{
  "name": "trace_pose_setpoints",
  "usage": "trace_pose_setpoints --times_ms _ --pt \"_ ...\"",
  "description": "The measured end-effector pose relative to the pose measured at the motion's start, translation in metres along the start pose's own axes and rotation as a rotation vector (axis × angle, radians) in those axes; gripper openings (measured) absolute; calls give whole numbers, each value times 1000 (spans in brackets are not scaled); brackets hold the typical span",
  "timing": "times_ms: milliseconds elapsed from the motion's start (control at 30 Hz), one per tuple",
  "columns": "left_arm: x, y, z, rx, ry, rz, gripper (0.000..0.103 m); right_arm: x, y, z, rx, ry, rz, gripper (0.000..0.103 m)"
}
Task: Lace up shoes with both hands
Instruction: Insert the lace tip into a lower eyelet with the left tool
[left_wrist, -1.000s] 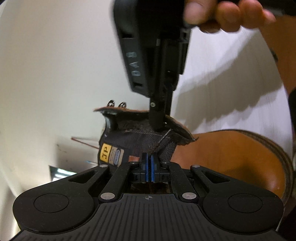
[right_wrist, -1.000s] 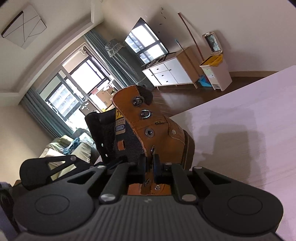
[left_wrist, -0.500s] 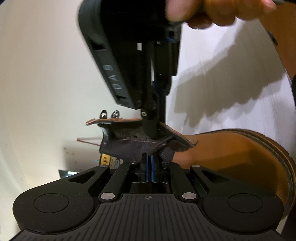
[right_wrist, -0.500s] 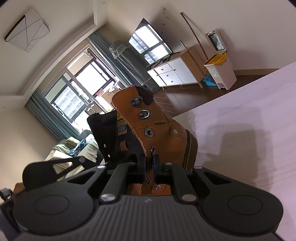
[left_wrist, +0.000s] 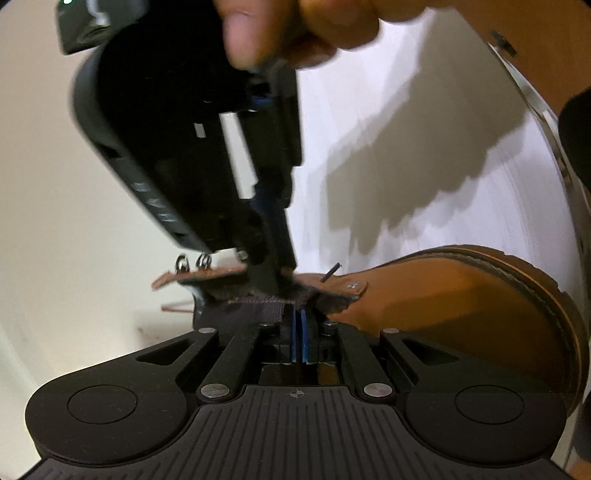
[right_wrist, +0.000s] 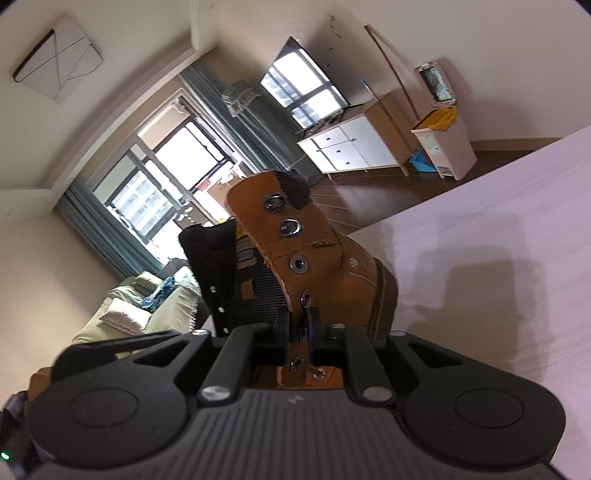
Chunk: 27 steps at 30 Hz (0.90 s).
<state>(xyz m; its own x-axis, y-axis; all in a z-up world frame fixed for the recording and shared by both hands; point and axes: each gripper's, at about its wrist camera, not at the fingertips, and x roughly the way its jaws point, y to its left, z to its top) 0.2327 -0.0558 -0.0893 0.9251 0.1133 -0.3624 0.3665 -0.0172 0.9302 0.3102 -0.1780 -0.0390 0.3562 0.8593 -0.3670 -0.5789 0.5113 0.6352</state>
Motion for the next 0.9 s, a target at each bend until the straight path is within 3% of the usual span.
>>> trace_pose_setpoints --times_ms 33,133,233,367,600,700,733,900 --pt "1 -1 -2 3 0 -3 3 -5 1 -1 -22 -9 9 16" --pt "1 -2 -7 -1 -5 -5 3 -19 4 -9 -163 -16 -24 17" --pt "1 -2 -12 -11 -12 -3 3 -19 17 -27 -423 34 -98 17" --pt "-4 8 -1 -29 -16 -7 3 -5 37 -40 -644 74 -146 17" --pt "0 18 22 -37 -20 -5 3 18 45 -38 -735 117 -137 16" --pt "-1 19 21 -46 -25 -4 3 22 46 -40 -753 132 -130 12" --pt "-1 19 21 -52 -27 -3 3 24 47 -40 -759 138 -129 4" --pt "0 24 16 -113 -40 5 8 13 53 -46 -769 124 -170 3"
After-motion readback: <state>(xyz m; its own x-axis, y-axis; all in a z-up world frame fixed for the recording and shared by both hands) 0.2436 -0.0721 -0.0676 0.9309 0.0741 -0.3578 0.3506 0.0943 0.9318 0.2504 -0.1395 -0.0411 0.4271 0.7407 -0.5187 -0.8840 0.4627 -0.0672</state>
